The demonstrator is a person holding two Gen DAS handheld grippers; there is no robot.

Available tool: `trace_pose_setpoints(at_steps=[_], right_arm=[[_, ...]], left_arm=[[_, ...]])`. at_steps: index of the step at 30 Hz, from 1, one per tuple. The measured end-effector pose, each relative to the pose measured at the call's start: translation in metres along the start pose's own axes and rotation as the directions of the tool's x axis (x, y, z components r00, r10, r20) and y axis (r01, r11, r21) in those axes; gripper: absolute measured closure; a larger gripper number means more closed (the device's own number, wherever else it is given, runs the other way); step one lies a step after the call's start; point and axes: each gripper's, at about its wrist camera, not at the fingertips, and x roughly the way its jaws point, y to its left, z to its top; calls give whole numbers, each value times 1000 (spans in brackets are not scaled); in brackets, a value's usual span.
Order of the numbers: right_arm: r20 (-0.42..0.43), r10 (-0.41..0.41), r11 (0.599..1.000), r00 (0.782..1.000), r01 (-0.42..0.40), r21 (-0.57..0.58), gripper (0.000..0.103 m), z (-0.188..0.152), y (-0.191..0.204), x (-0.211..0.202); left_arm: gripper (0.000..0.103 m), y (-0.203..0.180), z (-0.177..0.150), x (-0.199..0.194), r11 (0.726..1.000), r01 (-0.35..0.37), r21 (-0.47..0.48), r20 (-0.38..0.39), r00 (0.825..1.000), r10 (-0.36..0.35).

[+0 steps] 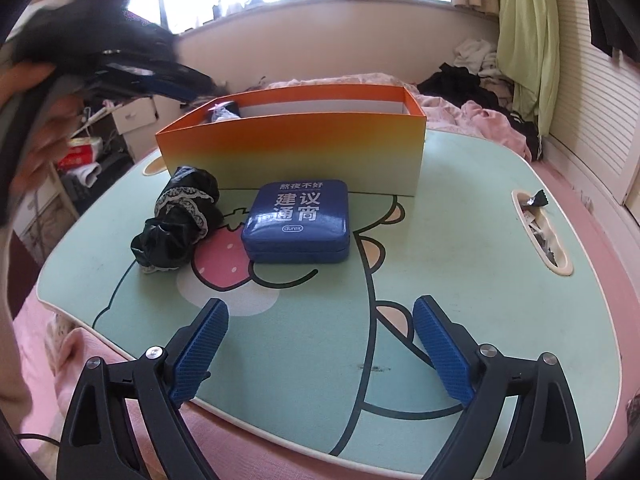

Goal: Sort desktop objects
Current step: 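Grasp the clear plastic bag in the box with the left gripper and place it by the cloth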

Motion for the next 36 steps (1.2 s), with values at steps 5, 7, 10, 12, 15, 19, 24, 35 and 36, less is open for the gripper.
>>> trace_pose_setpoints(at_steps=[5, 7, 10, 12, 15, 19, 24, 35, 36], right_arm=[[3, 9, 1000, 1000, -9, 1, 9, 1, 0, -1], [3, 10, 1000, 1000, -10, -1, 9, 1, 1, -1], [3, 13, 1000, 1000, -13, -3, 8, 2, 1, -1], [3, 15, 1000, 1000, -15, -4, 8, 2, 0, -1], [4, 19, 1000, 1000, -19, -7, 8, 3, -1, -1], [4, 21, 1000, 1000, -21, -7, 8, 3, -1, -1], [4, 24, 1000, 1000, -24, -8, 8, 4, -1, 0], [2, 23, 1000, 1000, -23, -16, 7, 3, -1, -2], [1, 23, 1000, 1000, -23, -17, 7, 3, -1, -2]], left_arm=[[84, -10, 10, 34, 988, -145, 44, -78, 986, 148], [82, -13, 12, 49, 976, -207, 65, -92, 973, 213], [75, -15, 16, 65, 961, -268, 66, -87, 958, 273], [59, -17, 18, 71, 970, -236, 61, -117, 963, 242], [45, -26, 14, 83, 969, -209, 130, -158, 961, 228], [67, -27, 15, 74, 970, -213, 120, -103, 969, 226], [70, -2, 19, 28, 1000, 11, -25, 40, 999, -10], [69, -10, -86, -60, 970, 242, 28, 261, 935, -240], [69, -10, -97, -56, 976, 219, 24, 275, 937, -217]])
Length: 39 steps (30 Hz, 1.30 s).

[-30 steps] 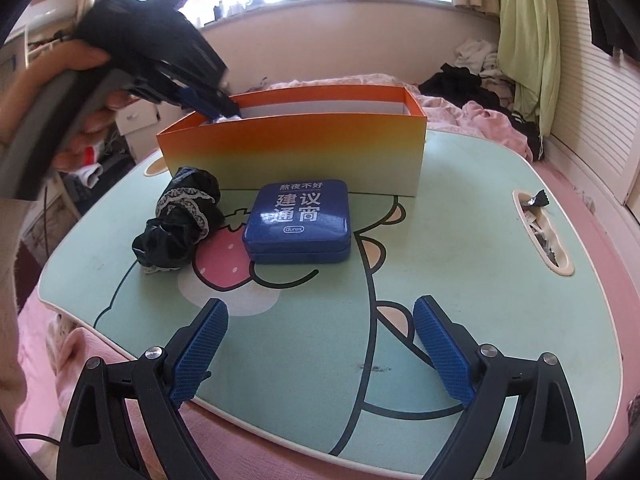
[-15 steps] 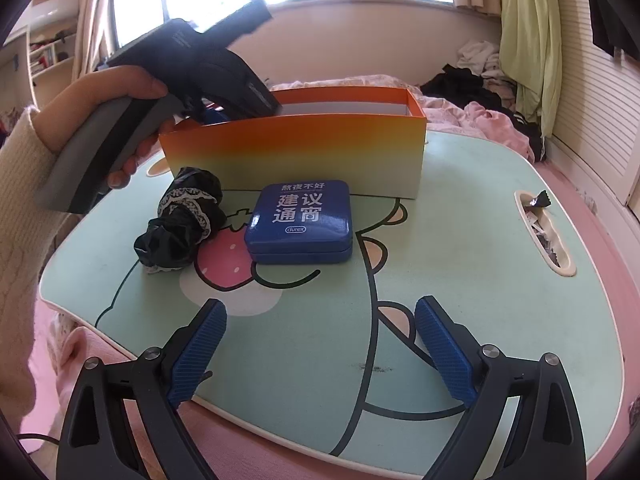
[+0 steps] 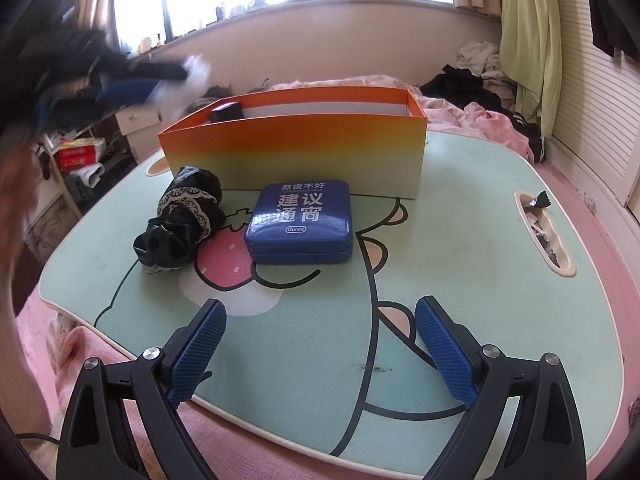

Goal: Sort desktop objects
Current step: 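Grasp the clear plastic bag in the box with the left gripper and place it by the cloth, then grasp the figurine in the box with the right gripper and set it beside the tin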

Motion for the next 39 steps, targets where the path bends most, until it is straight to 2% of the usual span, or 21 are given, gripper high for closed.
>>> trace_pose_setpoints(at_steps=[2, 4, 6, 8, 9, 10, 13, 15, 18, 19, 23, 25, 29, 30, 31, 33, 36, 37, 39], right_arm=[[0, 0, 1000, 1000, 0, -1, 7, 0, 0, 1], [-2, 1, 1000, 1000, -1, -4, 7, 0, 0, 1], [-2, 1, 1000, 1000, -1, -7, 6, 0, 0, 1], [-2, 1, 1000, 1000, -1, -8, 6, 0, 0, 1], [-2, 2, 1000, 1000, -2, -8, 6, 0, 0, 1], [-2, 2, 1000, 1000, -2, -8, 6, 0, 0, 1], [-3, 2, 1000, 1000, -2, -11, 6, 0, 1, 1], [-4, -1, 1000, 1000, 1, -13, 6, 0, 1, 1], [-6, -5, 1000, 1000, 5, -19, 6, 0, 2, 2], [-8, -4, 1000, 1000, 4, -19, 6, 0, 3, 2], [-11, -17, 999, 1000, 16, -30, 6, 0, 4, 3], [-8, -12, 1000, 1000, 12, -27, 6, -1, 3, 2], [-8, -14, 1000, 1000, 14, -26, 7, -1, 2, 0], [-7, -30, 999, 1000, 30, -32, 18, -1, 3, -2], [3, -37, 998, 999, 37, -44, 37, 0, 5, -6], [30, -10, 998, 1000, 11, -64, 57, 8, 7, -17], [84, 79, 996, 993, -76, -37, 57, 52, 7, -35], [83, 117, 993, 990, -115, -27, 57, 77, 8, -34], [21, 167, 986, 986, -166, -16, 57, 119, 14, -17]], left_arm=[[69, 5, -14, 11, 1000, -16, -12, -4, 1000, 16], [68, 8, -22, 20, 998, 51, -44, -2, 999, -51], [67, 13, -24, 19, 990, 97, -98, 42, 995, -94], [45, 15, -27, 8, 987, 117, -113, 102, 989, -106], [23, 13, -30, 0, 990, 103, -99, 127, 988, -90], [16, 12, -35, -5, 994, 79, -78, 137, 988, -68], [16, 10, -54, -14, 1000, -12, -14, 130, 991, 13], [16, 13, -68, -11, 999, -39, 3, 110, 993, 38], [16, 14, -89, 13, 992, -111, 63, 17, 994, 110], [16, 10, -92, 14, 986, -138, 90, 43, 990, 135], [14, -7, -96, 23, 953, -251, 169, 29, 968, 250], [2, -7, -97, 25, 951, -264, 162, 33, 965, 262], [0, 1, -97, 24, 946, -300, 125, 36, 954, 297], [0, 2, -96, 24, 946, -302, 121, 37, 953, 299], [0, 2, -96, 24, 946, -302, 122, 37, 953, 300], [0, 0, -97, 26, 945, -303, 121, 37, 953, 301], [0, -3, -97, 27, 943, -313, 118, 39, 950, 310], [0, -4, -97, 28, 942, -312, 120, 39, 950, 310], [0, -2, -98, 27, 943, -310, 122, 39, 951, 307]])
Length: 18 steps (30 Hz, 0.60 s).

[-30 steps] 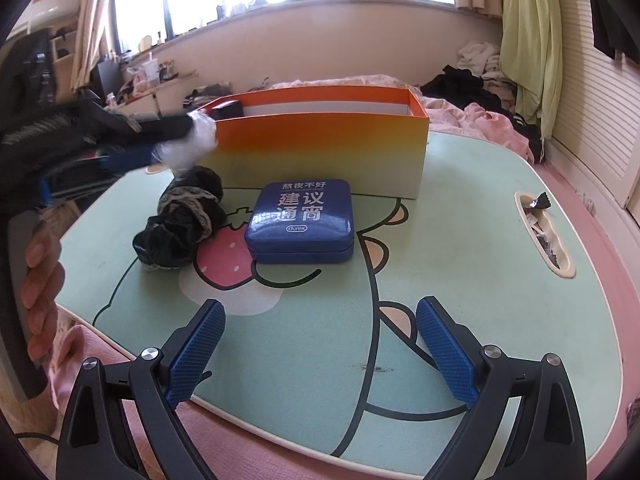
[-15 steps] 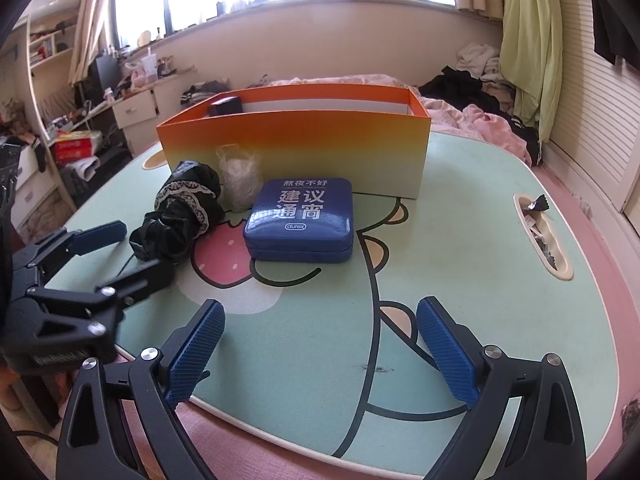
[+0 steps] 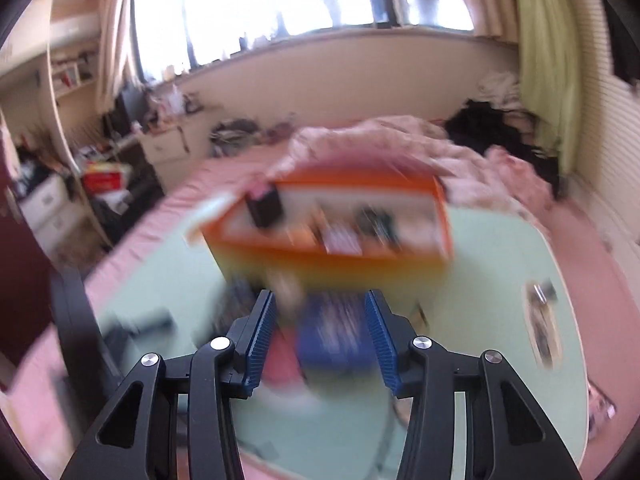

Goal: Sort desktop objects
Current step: 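Grasp the figurine in the box with the right gripper and set it beside the tin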

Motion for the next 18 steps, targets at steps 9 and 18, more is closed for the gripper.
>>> trace_pose_setpoints(at_steps=[9, 18], right_arm=[[-452, -36, 994, 891, 78, 74, 60, 83, -6, 168], [-509, -228, 973, 830, 176, -148, 68, 72, 25, 214]], left_arm=[[0, 1, 0, 0, 1000, 8, 4, 6, 1000, -8], [0, 3, -1, -2, 1000, 20, 6, 9, 1000, -20]])
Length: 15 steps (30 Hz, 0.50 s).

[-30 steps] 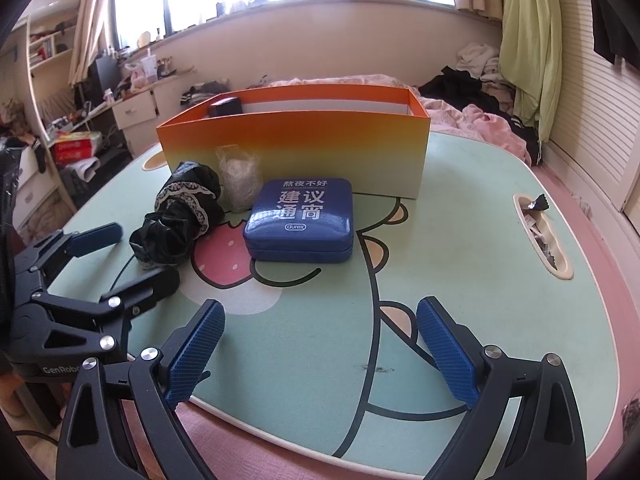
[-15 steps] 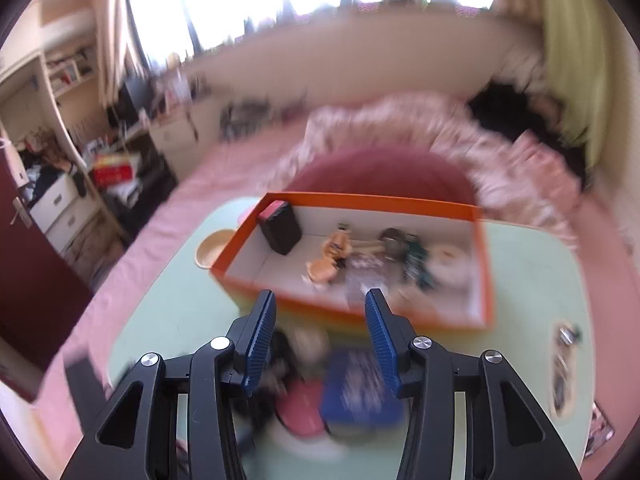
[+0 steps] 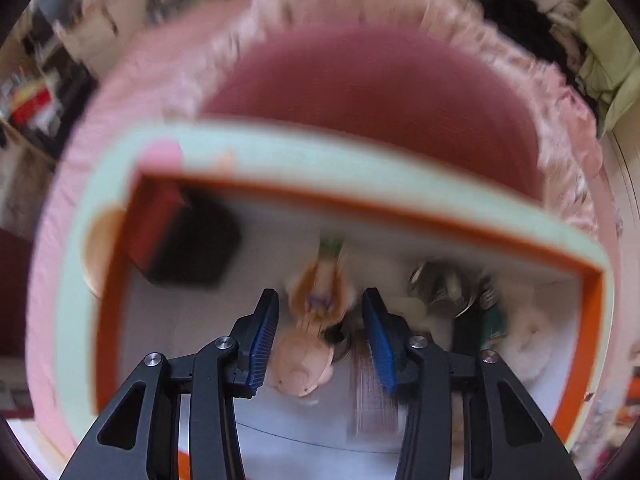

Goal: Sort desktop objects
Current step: 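Grasp the figurine in the box with the right gripper and set it beside the tin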

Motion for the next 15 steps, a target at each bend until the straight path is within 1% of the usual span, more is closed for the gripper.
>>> trace_pose_setpoints(at_steps=[2, 4, 6, 7, 8, 9, 10, 11, 12, 13, 15], right_arm=[[6, 14, 999, 1000, -14, -30, 68, -4, 4, -1], [16, 64, 998, 998, -64, 1, 69, -5, -5, -3], [92, 136, 989, 986, -141, 44, 70, -5, -17, -18], [147, 184, 979, 972, -194, 62, 70, -8, -25, -32], [207, 228, 965, 951, -249, 81, 70, -11, -34, -48], [274, 278, 945, 921, -313, 93, 70, -19, -45, -69], [309, 309, 932, 899, -351, 88, 70, -24, -51, -84], [346, 344, 918, 873, -391, 73, 70, -32, -56, -102], [384, 371, 906, 846, -421, 51, 70, -44, -63, -123], [408, 382, 901, 829, -432, 34, 70, -49, -65, -137], [455, 387, 900, 802, -435, 0, 70, -76, -72, -162]], left_arm=[[0, 1, 1, 0, 1000, 3, -2, 1, 1000, -3], [0, 0, 1, 0, 1000, 2, 0, 1, 1000, -2], [0, 0, 1, -1, 1000, 3, 1, 2, 1000, -3], [0, 0, 1, -1, 1000, 4, 1, 2, 1000, -4], [0, 0, 1, -1, 1000, 4, 1, 2, 1000, -4], [0, 0, 1, -1, 1000, 4, 2, 2, 1000, -4], [0, 0, 1, -1, 1000, 4, 1, 2, 1000, -4], [0, 0, 1, -1, 1000, 4, 1, 2, 1000, -4], [0, 0, 1, -1, 1000, 4, 2, 2, 1000, -4], [0, 1, 1, -1, 1000, 4, 2, 2, 1000, -4], [0, 1, 1, -1, 1000, 4, 2, 1, 1000, -4]])
